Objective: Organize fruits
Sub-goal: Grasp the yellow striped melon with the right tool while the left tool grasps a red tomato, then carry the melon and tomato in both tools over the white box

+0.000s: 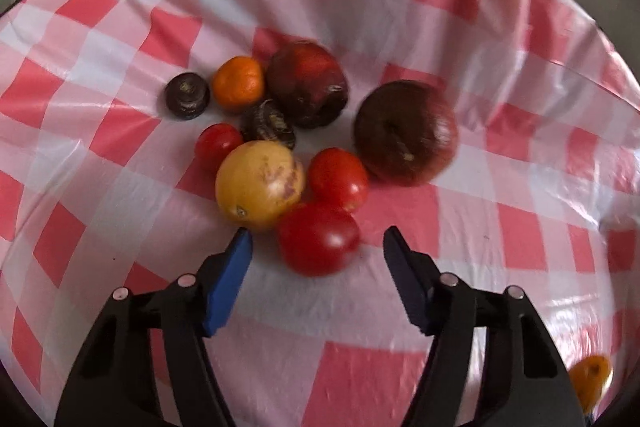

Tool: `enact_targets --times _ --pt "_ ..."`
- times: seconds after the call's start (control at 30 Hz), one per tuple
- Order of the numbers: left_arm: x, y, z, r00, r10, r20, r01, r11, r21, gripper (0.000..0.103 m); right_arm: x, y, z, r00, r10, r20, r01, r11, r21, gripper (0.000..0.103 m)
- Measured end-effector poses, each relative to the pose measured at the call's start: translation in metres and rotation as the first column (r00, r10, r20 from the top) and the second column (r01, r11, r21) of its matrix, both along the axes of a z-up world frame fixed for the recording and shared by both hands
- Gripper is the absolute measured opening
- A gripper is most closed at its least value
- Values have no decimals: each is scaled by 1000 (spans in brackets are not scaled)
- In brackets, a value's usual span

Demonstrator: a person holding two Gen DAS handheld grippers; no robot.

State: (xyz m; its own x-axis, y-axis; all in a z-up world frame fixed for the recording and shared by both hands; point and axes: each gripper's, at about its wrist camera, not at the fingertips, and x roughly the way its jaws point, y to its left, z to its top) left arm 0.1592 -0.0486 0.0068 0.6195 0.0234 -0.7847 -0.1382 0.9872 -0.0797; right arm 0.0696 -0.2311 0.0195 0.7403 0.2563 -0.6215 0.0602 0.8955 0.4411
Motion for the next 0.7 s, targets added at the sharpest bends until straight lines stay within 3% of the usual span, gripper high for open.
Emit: enact_targets --times 0.1,0.2,0.37,0.5,0.7 --pt "-1 -3 0 1000 -30 -2 30 999 41 39 0 1 1 1000 5 8 -5 1000 -10 45" --pt "-13 2 1 998 -54 14 54 999 5 39 -1 -1 1 1000 2 11 -2 1000 1 45" --pt "-57 32 6 995 -28 95 40 991 -126 39 -1 -1 0 1000 8 11 -8 1000 8 45" --pt "-90 40 15 988 -33 152 52 992 -118 39 -2 -1 0 1000 18 14 -18 1000 10 45" --pt "-126 56 12 985 -32 171 64 980 -189 39 -1 -8 -3 1000 20 3 -21 998 58 45"
